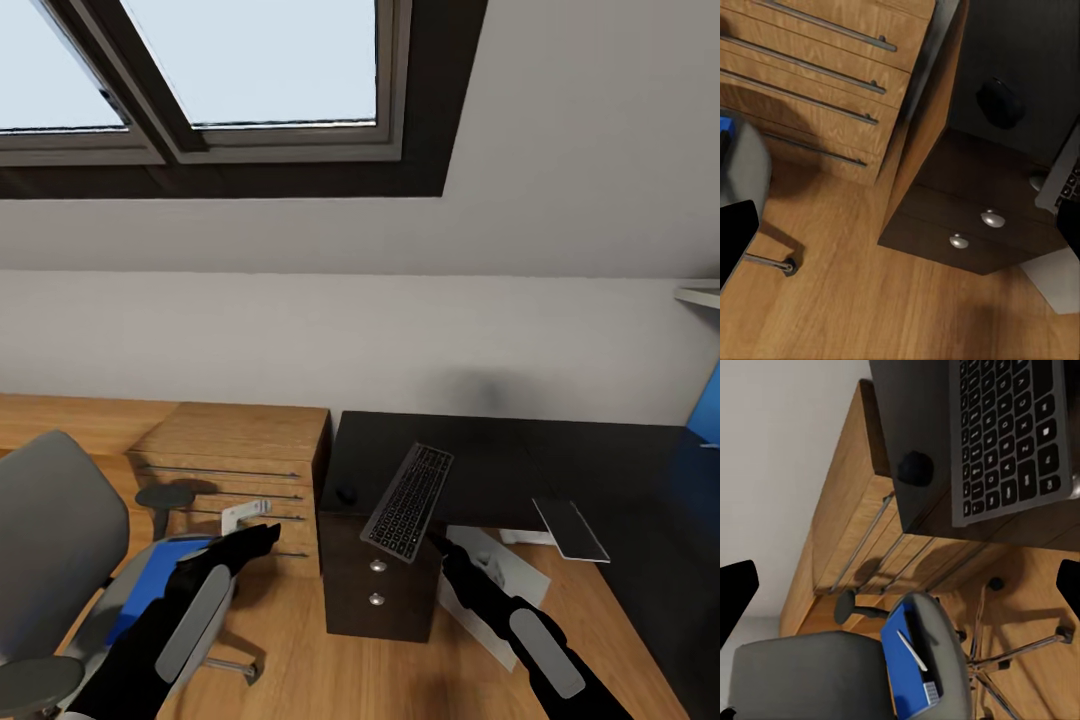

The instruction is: In the bedroom, organize the workspace by keeping the computer under the desk, ensuring the monitor is on the desk, placing the keyboard on the desk next to the monitor, placing the mouse on the desk next to the keyboard, moving the folder from the swivel chair onto the desk next to the mouse, stacking the notebook on top of the folder with the pen on top of the notebook, and positioning the swivel chair next to the desk.

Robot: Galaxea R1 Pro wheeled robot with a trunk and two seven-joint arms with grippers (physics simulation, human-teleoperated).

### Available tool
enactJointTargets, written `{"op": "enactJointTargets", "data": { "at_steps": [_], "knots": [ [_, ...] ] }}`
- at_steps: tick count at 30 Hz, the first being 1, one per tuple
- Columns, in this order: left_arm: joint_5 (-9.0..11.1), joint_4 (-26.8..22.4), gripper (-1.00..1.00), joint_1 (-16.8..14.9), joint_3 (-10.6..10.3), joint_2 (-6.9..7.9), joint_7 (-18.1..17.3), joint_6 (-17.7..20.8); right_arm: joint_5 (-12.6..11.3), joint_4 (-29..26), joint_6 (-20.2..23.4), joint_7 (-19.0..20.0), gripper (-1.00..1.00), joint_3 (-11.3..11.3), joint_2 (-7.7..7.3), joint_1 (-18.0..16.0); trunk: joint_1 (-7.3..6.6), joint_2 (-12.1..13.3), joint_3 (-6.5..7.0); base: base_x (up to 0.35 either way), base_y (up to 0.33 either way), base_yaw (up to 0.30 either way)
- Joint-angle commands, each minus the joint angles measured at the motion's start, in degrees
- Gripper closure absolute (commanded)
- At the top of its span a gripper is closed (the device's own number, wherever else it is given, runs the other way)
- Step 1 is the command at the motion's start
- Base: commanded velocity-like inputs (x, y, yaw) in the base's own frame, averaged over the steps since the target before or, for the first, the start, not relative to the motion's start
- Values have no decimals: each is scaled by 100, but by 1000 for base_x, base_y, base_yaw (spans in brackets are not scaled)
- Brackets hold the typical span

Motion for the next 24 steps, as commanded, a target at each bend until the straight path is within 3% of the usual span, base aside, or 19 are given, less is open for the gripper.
{"op": "enactJointTargets", "data": {
  "at_steps": [1, 4, 8, 13, 21, 24],
  "knots": [
    [57, -179, -100, 84, -15, 10, 62, 6, -36, 0, 5, 6, -100, 13, -5, -5, 26, -53, -31, 0, 0, 0],
    [50, -723, -100, 401, -14, 16, 125, 6, -29, 2, 2, 7, -100, 13, -5, -5, 91, -173, -85, 0, 0, 0],
    [55, -1785, -100, 1053, -14, 19, 663, 13, -25, 6, -8, 7, -100, 13, -5, -5, 179, -334, -156, 0, 0, 0],
    [68, -2004, -100, 1219, -14, 9, 931, 18, -24, 35, -16, 14, -100, 13, -5, -5, 289, -534, -246, 0, 0, 0],
    [103, -2038, -100, 1251, -5, 0, 988, 22, -24, 43, -18, 16, -100, 13, -5, -5, 465, -855, -390, 0, 0, 0],
    [245, -2039, -100, 1252, 2, 11, 994, 17, -24, 43, -18, 16, -100, 13, -5, -5, 531, -976, -444, 0, 0, 0]
  ]
}}
